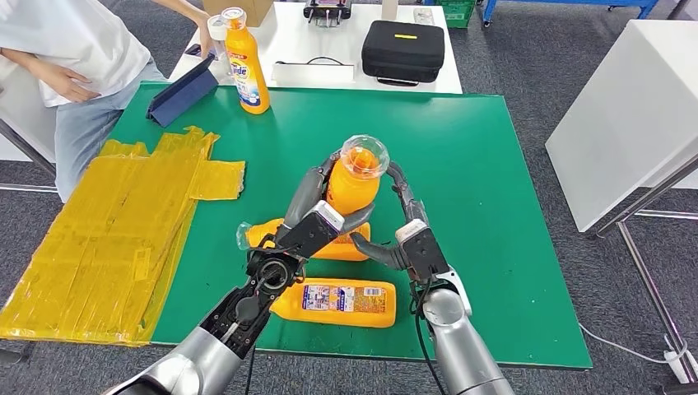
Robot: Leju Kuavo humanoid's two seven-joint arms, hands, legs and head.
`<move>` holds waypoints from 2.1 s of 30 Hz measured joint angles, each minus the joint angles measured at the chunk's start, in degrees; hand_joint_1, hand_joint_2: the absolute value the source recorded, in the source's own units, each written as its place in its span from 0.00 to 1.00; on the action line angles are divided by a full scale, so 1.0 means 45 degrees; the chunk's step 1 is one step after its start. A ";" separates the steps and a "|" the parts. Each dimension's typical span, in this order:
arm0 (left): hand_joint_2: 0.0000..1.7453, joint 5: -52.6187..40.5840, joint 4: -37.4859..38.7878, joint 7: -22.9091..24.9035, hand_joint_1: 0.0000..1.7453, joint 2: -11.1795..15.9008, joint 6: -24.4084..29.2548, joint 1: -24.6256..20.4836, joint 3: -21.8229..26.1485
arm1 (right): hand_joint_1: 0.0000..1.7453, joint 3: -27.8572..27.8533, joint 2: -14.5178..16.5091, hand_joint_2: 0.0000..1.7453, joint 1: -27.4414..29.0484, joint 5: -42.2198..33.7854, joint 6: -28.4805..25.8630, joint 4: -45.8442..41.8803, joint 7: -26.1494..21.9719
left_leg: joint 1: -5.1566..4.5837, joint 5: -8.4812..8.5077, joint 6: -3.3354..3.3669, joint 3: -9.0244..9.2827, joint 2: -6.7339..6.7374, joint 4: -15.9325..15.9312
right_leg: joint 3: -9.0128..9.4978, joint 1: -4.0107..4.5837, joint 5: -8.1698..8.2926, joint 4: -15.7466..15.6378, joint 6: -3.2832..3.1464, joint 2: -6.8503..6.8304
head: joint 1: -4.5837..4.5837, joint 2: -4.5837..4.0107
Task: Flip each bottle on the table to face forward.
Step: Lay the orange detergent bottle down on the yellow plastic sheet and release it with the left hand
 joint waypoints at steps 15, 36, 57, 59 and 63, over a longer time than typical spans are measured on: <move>1.00 -0.2554 0.1196 0.1570 1.00 0.0630 0.4379 -0.0562 0.1237 | 0.00 0.0082 -0.0553 1.00 0.2334 -0.0980 0.1257 -0.4518 -0.1049 | 0.0002 0.0001 -0.0003 -0.0003 0.0006 0.0000 | -0.0002 0.0002 0.0001 0.0000 -0.0003 0.0002 | 0.0002 0.0000; 1.00 -1.3775 0.3726 1.2943 1.00 0.3049 0.5595 -0.2015 0.1716 | 0.00 -0.0304 -0.0490 1.00 0.4510 -0.2860 0.3489 -0.6710 -0.1178 | 0.0004 0.0001 -0.0009 0.0003 0.0019 -0.0004 | -0.0004 0.0004 -0.0002 0.0003 -0.0007 0.0011 | 0.0002 0.0000; 1.00 -1.3819 0.5028 1.4208 1.00 0.5159 0.4733 -0.0423 0.1399 | 0.00 -0.1649 -0.0780 1.00 0.5747 -0.3427 0.3215 -0.7364 -0.0987 | 0.0005 -0.0004 -0.0014 -0.0004 0.0019 -0.0007 | -0.0020 0.0002 -0.0011 0.0001 -0.0017 0.0026 | 0.0005 0.0000; 1.00 -1.3819 0.5082 1.4220 1.00 0.5225 0.4627 -0.0381 0.1486 | 0.00 -0.1738 -0.0825 1.00 0.5774 -0.3431 0.3148 -0.7385 -0.0961 | 0.0007 -0.0004 -0.0015 -0.0005 0.0023 -0.0007 | -0.0019 0.0003 -0.0011 0.0001 -0.0018 0.0026 | 0.0005 -0.0001; 1.00 -1.3819 0.5201 1.4403 0.37 0.5339 0.4434 -0.0342 0.1614 | 0.00 -0.1860 -0.0912 1.00 0.5791 -0.3557 0.3051 -0.7388 -0.0899 | 0.0007 -0.0004 -0.0015 -0.0004 0.0025 -0.0008 | -0.0019 0.0004 -0.0011 0.0001 -0.0018 0.0027 | 0.0006 0.0000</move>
